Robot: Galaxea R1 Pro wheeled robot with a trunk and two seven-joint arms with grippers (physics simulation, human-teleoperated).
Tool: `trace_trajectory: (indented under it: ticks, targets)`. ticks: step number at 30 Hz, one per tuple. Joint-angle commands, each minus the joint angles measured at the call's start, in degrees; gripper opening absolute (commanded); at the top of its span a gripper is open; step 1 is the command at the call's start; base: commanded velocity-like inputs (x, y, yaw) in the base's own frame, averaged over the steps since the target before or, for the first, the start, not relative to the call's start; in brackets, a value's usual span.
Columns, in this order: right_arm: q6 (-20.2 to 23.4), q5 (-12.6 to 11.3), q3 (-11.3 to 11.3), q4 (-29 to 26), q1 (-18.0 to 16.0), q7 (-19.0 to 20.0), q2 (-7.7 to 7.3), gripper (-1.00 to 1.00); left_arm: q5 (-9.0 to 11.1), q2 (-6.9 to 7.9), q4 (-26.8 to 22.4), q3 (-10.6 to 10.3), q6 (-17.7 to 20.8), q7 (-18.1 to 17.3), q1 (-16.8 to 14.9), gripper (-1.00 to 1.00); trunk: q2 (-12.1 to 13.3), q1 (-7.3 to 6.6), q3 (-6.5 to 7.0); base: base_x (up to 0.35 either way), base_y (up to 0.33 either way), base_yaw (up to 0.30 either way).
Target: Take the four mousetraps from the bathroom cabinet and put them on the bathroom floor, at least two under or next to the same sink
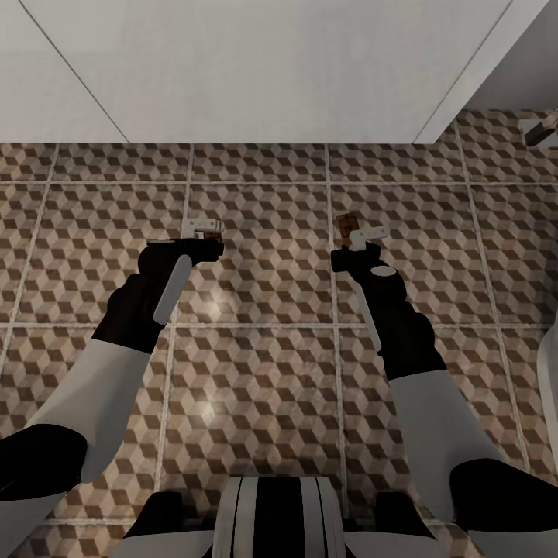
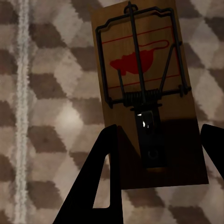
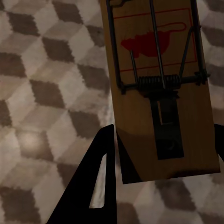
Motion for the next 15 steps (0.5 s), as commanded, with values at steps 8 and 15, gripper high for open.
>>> trace_trajectory:
  ticks: [8,15]
  targets:
    - [0.4,0.4,0.1,-0.6,0.0,-0.2,-0.04,-1.0,0.3,-1.4,0.1,0.1,0.2,0.8,0.0,-1.0,0.0,-0.01,-0.03,0.0,0.0,0.0]
    - [0.4,0.4,0.1,-0.6,0.0,-0.2,-0.04,-1.0,0.3,-1.78,0.0,0.3,0.2,0.9,-0.1,-1.0,0.0,-0.01,-0.03,0.0,0.0,0.0]
